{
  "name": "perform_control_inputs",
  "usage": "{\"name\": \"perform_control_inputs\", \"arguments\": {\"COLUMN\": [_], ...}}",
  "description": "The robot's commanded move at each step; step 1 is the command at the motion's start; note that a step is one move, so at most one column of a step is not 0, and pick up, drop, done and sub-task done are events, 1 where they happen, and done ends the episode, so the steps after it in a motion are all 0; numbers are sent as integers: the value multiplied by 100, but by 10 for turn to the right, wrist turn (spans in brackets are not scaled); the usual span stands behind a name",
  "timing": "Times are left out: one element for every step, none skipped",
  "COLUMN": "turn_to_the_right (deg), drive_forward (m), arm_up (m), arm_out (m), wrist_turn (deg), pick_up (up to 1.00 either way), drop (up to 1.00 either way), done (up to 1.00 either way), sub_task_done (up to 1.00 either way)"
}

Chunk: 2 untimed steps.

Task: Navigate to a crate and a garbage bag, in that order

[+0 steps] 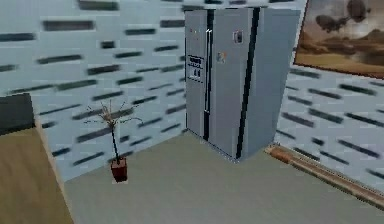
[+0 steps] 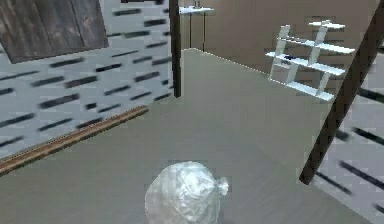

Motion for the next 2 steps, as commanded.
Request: {"name": "perform_control_inputs", "arguments": {"turn_to_the_right": [60,0], "drive_forward": [0,40], "arm_up": [0,0], "arm_out": [0,0], "wrist_turn": [0,0], "pick_up": [0,0], "drop": [0,0], "done": [0,0], "sub_task_done": [0,0]}}
